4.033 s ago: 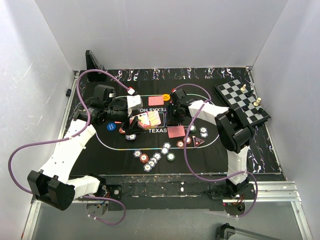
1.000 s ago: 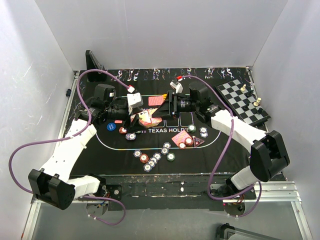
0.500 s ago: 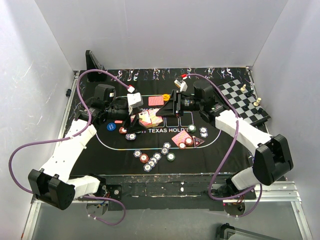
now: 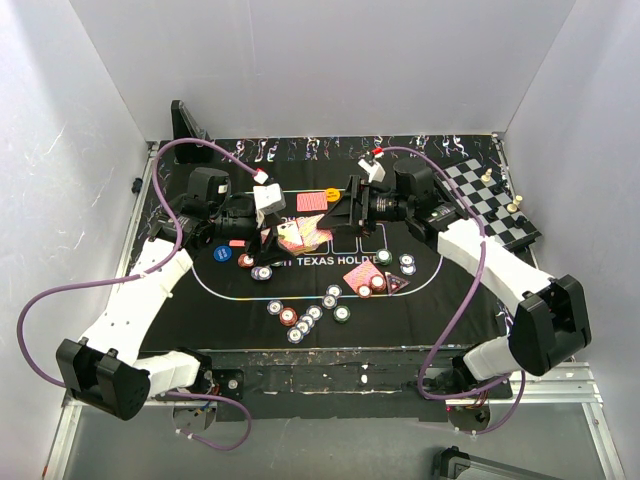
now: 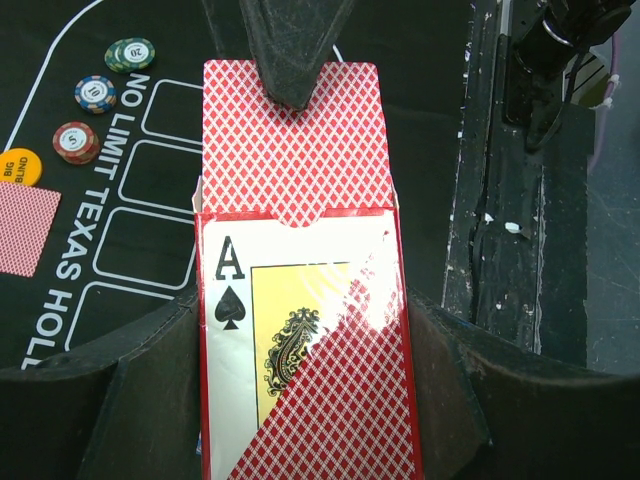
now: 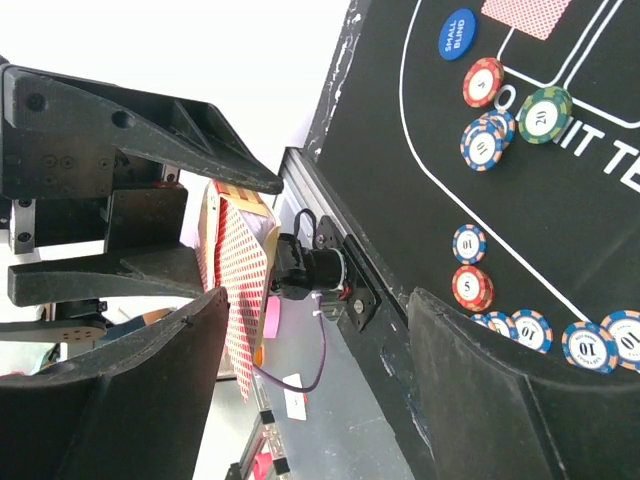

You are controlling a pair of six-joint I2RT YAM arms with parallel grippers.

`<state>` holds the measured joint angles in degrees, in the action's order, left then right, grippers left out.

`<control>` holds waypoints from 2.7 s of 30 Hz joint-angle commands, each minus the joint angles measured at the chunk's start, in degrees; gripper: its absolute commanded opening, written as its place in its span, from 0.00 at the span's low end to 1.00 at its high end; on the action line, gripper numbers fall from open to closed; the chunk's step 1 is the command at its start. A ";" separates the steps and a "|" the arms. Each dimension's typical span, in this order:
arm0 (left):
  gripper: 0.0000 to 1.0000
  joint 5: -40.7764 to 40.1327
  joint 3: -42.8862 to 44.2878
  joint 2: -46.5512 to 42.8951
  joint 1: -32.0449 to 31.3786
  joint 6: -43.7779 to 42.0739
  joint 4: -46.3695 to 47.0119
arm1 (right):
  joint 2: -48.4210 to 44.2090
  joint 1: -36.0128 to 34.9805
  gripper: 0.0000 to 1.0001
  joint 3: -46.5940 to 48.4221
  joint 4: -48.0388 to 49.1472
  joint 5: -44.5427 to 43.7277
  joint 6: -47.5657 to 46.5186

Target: Distribute texas hold em gaming equipment

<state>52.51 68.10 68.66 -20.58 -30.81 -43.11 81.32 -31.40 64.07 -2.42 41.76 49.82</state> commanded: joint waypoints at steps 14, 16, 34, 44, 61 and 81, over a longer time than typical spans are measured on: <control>0.00 2.86 2.04 -1.78 0.19 0.84 2.86 | 2.18 -4.46 0.73 2.28 6.28 0.87 3.53; 0.00 2.77 1.96 -1.87 0.19 1.01 2.95 | 1.83 -4.37 0.69 2.46 4.88 0.17 3.18; 0.00 2.60 1.43 -2.22 0.27 2.86 4.44 | -2.04 -0.86 0.48 2.37 -1.10 -2.03 0.19; 0.00 2.24 0.90 -2.92 0.19 3.03 4.53 | -3.97 1.86 0.30 2.72 -2.68 -3.09 0.10; 0.00 1.98 -0.24 -4.06 0.36 3.12 3.74 | -6.61 7.49 0.01 6.76 1.89 2.01 6.07; 0.00 2.07 3.27 -5.65 0.63 3.91 -0.48 | 39.23 -0.76 0.01 38.45 3.13 1.75 3.00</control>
<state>52.53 68.05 65.54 -20.36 -28.32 -44.07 112.57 -26.09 88.36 4.75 43.27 55.99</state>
